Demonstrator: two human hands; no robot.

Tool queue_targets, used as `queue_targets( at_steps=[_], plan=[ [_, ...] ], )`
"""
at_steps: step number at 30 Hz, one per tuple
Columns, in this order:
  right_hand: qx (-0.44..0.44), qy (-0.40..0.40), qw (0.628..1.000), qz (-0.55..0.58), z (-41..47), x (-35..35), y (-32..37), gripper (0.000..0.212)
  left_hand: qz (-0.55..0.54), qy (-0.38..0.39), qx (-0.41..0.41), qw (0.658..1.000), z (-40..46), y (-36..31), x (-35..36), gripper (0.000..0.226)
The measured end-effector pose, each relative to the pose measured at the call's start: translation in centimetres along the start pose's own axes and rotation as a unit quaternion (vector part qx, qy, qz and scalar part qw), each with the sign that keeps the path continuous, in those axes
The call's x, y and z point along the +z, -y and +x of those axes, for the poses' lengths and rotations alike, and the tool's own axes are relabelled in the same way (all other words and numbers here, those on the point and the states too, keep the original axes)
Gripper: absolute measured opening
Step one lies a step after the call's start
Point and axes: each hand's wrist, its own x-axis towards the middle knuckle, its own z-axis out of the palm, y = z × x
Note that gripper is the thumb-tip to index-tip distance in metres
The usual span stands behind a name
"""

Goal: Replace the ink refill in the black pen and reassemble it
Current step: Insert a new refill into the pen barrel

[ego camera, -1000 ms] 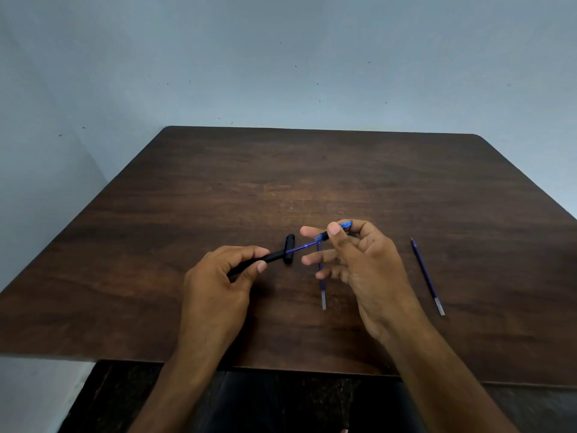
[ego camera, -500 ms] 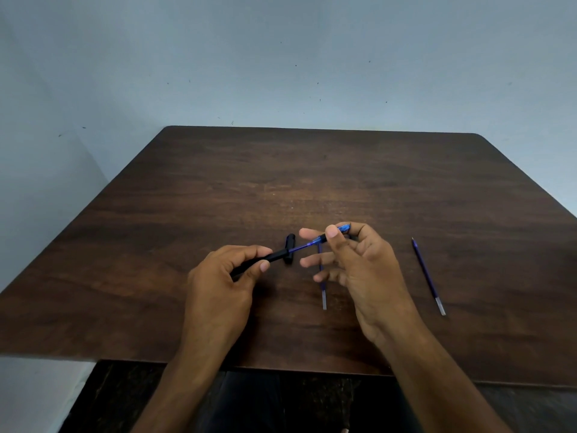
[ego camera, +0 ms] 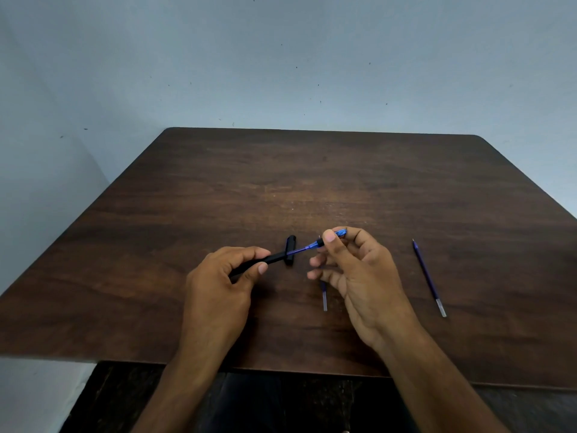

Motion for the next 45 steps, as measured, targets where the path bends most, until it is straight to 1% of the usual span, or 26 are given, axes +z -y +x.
queue_targets(
  at_steps=[5, 16, 24, 37, 42, 45],
  plan=[
    [-0.003, 0.016, 1.0, 0.018, -0.1, 0.2, -0.1, 0.013, 0.007, 0.003, 0.007, 1.0, 0.0, -0.1, 0.0, 0.025],
    [-0.006, 0.045, 0.999, -0.022, -0.8, 0.6, -0.2, 0.015, 0.004, -0.008, 0.03, 1.0, -0.1, -0.1, 0.0, 0.024],
    [-0.007, 0.045, 0.998, -0.047, -1.0, 0.5, 0.0, 0.018, 0.004, -0.008, 0.032, 0.999, -0.2, 0.0, -0.1, 0.025],
    [-0.005, 0.046, 0.996, -0.082, -1.3, 0.7, 0.6, 0.016, 0.005, 0.003, 0.036, 0.999, -0.3, -0.2, -0.1, 0.026],
    [-0.01, 0.038, 0.991, -0.131, -1.4, 0.9, 0.7, 0.017, 0.006, -0.001, 0.042, 0.999, -0.4, -0.1, -0.2, 0.026],
    [-0.042, 0.016, 0.976, -0.211, -1.4, 1.0, 0.7, 0.023, 0.005, 0.002, 0.052, 0.999, -0.5, -0.1, -0.2, 0.028]
  ],
)
